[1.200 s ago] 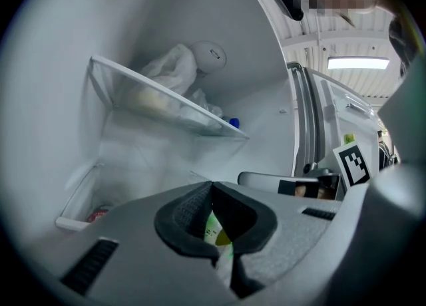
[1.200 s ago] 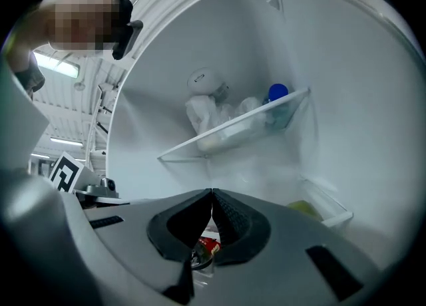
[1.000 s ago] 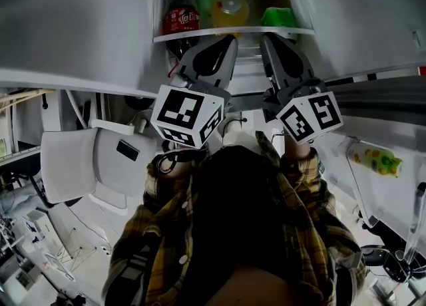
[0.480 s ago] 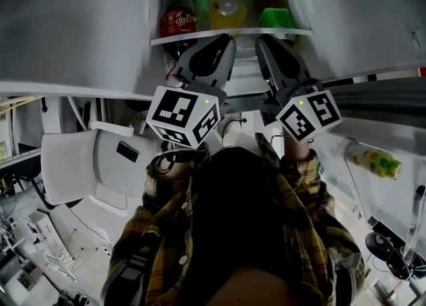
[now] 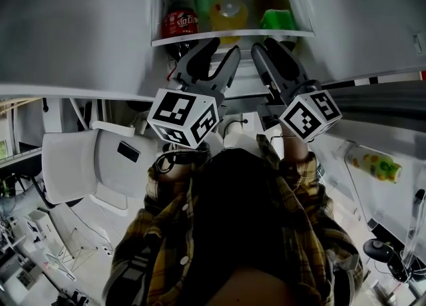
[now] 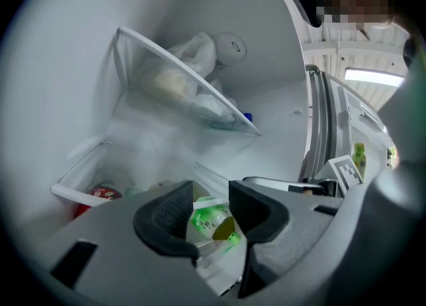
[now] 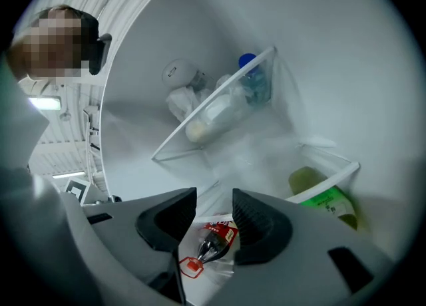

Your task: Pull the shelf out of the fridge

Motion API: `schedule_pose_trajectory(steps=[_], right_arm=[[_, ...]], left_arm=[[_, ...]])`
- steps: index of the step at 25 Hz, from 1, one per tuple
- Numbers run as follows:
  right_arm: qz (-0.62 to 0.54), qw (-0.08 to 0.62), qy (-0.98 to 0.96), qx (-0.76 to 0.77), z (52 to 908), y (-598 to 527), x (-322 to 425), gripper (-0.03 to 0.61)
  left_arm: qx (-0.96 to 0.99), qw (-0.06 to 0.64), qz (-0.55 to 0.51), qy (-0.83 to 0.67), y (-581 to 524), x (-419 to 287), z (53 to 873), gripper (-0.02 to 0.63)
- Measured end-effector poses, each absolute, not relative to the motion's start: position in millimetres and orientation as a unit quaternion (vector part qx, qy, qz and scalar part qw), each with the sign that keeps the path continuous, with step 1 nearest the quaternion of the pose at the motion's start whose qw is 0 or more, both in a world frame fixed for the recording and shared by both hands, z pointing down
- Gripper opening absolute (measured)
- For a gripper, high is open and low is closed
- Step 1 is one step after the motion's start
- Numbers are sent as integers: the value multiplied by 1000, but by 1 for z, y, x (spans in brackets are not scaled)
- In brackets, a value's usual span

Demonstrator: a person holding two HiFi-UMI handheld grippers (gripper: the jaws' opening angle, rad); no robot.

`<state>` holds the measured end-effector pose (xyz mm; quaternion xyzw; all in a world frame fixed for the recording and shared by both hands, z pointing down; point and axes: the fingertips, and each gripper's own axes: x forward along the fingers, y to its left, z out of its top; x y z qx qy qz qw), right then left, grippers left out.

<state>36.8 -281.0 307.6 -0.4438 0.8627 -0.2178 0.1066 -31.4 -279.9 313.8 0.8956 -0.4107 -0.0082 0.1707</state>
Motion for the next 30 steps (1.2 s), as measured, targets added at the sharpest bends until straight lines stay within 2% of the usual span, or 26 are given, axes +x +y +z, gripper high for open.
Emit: schedule_pose_trajectory(steps=[13,22,30], right_arm=[[-296,134,836,-442,348,-290,40,161],[-366,174,805,-434,375,-301,48,161],[-421,226,774,-415,382,-316,55,161]], left_arm=[[867,266,-16,-422,-286,-41,359,160],[831,363,-75,-414,-302,-44,388,160],[823,372,-103,-416,-319,-46,388,160]])
